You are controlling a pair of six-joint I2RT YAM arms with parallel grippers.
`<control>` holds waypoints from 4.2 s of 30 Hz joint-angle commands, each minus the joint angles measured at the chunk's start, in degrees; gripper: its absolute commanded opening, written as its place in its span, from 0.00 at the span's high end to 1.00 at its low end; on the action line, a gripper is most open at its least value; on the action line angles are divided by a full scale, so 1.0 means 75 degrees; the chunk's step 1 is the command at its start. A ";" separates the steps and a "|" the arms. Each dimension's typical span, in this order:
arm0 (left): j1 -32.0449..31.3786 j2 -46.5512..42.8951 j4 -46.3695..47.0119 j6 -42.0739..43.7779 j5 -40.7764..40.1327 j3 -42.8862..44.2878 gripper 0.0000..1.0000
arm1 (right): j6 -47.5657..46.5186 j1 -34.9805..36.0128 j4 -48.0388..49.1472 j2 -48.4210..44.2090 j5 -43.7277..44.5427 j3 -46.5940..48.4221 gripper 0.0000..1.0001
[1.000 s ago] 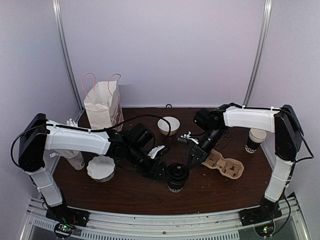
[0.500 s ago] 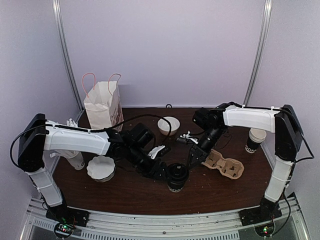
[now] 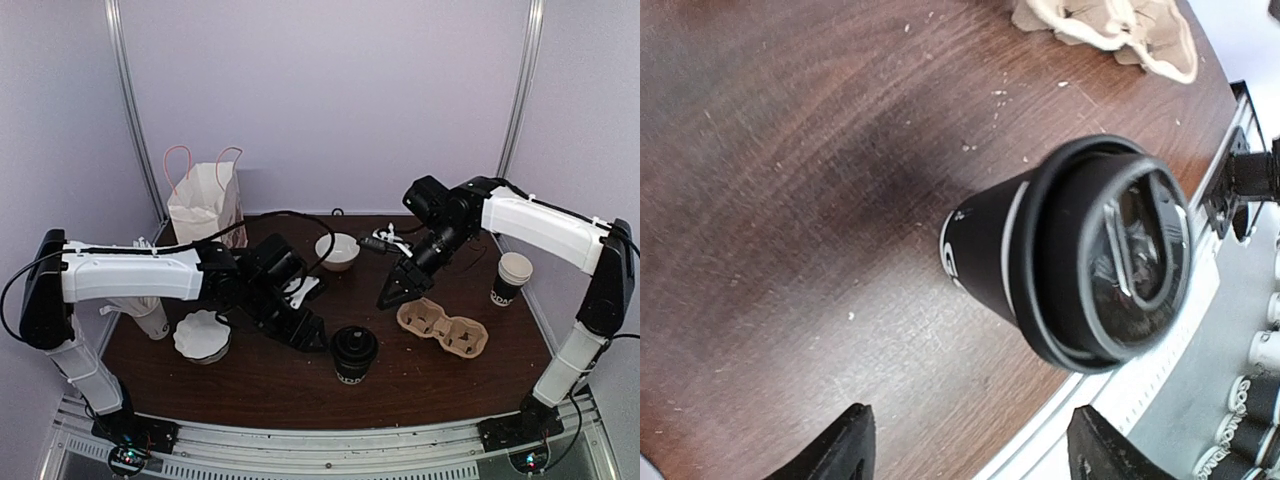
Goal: Pack the takeout coffee
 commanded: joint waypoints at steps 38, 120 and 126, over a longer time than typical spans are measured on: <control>-0.1168 0.1639 -0.1024 0.6056 -0.1084 0.2877 0.12 | 0.0128 -0.2662 0.1898 -0.3483 0.1237 -0.2320 0.29; 0.0397 0.5590 -0.1397 0.5504 -0.2265 0.8405 0.14 | 0.0218 -0.2814 0.2230 -0.3730 0.1320 -0.2796 0.30; 0.0385 0.5573 -0.1461 0.5513 -0.2437 0.8576 0.10 | 0.0217 -0.2824 0.2216 -0.3742 0.1290 -0.2809 0.30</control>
